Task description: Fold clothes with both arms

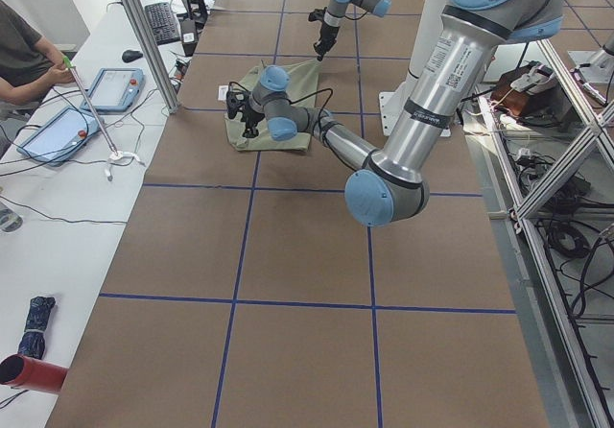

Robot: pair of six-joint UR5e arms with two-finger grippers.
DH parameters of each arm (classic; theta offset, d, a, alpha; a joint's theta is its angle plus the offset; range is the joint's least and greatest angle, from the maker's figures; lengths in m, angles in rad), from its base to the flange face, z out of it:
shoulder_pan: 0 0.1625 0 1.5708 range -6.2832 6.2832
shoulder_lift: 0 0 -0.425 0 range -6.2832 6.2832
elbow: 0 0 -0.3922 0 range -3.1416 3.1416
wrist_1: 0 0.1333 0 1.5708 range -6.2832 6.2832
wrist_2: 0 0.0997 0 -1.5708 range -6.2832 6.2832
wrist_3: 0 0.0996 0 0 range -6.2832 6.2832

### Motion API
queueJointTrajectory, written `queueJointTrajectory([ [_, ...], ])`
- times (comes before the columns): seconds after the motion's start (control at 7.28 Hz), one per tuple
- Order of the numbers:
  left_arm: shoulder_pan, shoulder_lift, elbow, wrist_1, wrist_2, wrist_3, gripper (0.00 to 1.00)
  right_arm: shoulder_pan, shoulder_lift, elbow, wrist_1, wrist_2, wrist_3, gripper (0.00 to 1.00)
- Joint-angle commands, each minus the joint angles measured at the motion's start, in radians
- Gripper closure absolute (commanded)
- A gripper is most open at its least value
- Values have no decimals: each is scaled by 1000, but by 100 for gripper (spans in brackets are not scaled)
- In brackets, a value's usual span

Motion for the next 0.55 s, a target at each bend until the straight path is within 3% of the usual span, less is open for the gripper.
queueJointTrajectory([
  [0.0, 3, 26, -71, 6, -3, -12, 38, -149, -113, 154, -8, 15, 44, 100],
  [0.14, 8, 42, -122, 10, -13, -32, 39, -211, -184, 220, -6, 53, 47, 100],
  [0.41, 13, 69, -186, 9, -105, -88, 39, -354, -261, 265, -5, 127, 50, 100],
])
